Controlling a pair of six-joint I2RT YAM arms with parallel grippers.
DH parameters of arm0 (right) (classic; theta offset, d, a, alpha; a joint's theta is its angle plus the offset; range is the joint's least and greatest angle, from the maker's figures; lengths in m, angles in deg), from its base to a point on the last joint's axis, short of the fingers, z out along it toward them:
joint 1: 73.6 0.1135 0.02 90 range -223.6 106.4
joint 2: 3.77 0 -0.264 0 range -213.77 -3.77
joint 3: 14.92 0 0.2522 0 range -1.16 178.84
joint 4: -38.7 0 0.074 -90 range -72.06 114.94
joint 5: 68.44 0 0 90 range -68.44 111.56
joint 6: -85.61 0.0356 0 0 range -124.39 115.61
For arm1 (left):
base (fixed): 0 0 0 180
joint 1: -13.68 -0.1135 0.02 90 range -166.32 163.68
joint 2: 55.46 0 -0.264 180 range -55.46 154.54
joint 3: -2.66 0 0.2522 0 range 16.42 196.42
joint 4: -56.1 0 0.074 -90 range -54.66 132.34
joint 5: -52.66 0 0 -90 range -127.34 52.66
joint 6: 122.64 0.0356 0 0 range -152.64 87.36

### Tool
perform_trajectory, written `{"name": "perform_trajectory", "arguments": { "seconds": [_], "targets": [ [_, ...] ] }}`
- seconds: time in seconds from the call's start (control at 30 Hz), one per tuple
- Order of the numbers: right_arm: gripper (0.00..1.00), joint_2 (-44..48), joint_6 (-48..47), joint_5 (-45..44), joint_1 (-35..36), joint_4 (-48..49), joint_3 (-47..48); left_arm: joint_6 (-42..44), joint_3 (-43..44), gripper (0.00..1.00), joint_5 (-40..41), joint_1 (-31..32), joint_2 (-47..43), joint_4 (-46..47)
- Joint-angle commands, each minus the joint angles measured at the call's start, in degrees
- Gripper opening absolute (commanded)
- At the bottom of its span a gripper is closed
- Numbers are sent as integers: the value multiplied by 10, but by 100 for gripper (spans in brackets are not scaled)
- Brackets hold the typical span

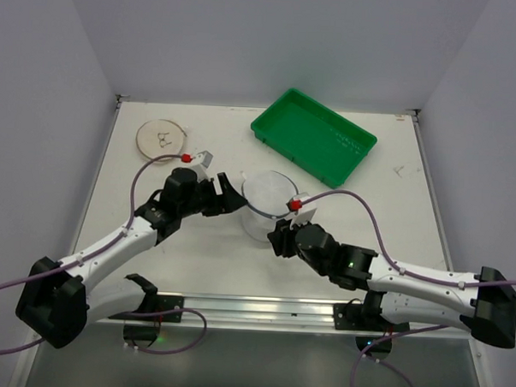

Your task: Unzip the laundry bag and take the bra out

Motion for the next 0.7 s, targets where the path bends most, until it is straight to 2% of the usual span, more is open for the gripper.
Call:
{"name": "perform_trajectory", "arguments": {
  "seconds": [0.0,0.17,0.3,0.4,0.67],
  "targets": [
    [45,7,-40,41,-4,-44,22,-39,-17,81,17,-1,-43,-26],
    [47,-1,-45,54,-12,-37,32,-116,-47,83,17,1,-87,-32],
    [47,-5,-44,44,-15,-33,35,-179,-46,87,42,44,-87,-24],
    [48,-10,-45,51,-21,-22,37,-201,-27,87,57,73,-58,-19],
    [52,-11,-43,76,-58,-18,38,-218,-1,84,75,79,15,31]
  ]
}}
